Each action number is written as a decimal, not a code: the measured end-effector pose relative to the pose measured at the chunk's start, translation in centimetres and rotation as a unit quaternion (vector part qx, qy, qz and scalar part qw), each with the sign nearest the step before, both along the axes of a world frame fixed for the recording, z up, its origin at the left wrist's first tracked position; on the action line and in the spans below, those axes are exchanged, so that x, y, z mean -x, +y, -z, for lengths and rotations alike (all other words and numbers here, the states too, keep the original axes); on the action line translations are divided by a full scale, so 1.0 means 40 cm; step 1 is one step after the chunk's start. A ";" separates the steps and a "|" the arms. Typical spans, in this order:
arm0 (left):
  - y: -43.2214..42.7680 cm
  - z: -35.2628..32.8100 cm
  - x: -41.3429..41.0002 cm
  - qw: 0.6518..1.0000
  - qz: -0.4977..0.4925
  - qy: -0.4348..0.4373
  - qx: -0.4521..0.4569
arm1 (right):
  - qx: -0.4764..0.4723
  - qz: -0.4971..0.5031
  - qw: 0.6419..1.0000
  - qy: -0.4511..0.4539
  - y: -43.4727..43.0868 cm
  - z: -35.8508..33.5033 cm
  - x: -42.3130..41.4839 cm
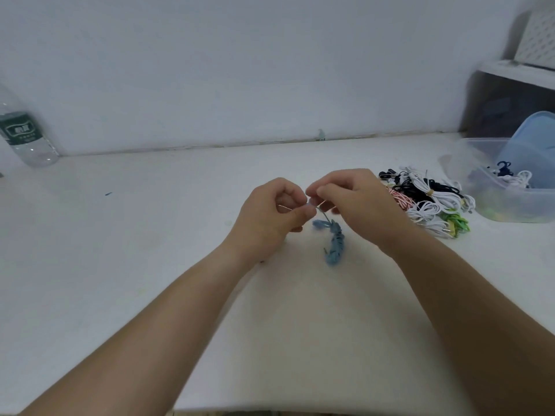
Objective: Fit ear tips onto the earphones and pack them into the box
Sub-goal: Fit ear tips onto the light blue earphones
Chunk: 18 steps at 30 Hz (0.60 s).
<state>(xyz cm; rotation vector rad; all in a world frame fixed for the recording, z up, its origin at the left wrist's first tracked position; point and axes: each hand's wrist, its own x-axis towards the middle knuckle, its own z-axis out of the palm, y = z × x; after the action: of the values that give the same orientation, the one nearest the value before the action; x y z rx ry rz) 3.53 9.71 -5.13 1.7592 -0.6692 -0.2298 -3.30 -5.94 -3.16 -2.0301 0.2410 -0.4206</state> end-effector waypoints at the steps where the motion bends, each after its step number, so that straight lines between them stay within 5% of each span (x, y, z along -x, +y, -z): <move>1: 0.004 -0.006 0.001 0.999 0.008 0.034 0.022 | -0.030 -0.026 0.999 0.005 0.004 0.000 0.002; 8: 0.044 -0.053 -0.001 0.988 0.042 0.136 0.059 | -0.027 -0.054 0.998 -0.033 0.011 0.016 0.006; 13: 0.121 -0.075 -0.071 0.990 -0.064 -0.070 -0.106 | -0.053 -0.052 0.997 -0.025 0.006 0.025 0.003; 18: 0.205 -0.080 -0.115 0.954 0.001 -0.096 -0.283 | -0.056 -0.058 0.996 -0.025 0.015 0.036 -0.004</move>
<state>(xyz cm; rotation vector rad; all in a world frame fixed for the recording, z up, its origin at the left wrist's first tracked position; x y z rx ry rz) 8.15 17.92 -1.94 2.3536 -0.7972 -0.2713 -3.15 -5.33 -4.59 -1.9113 0.1127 -0.3770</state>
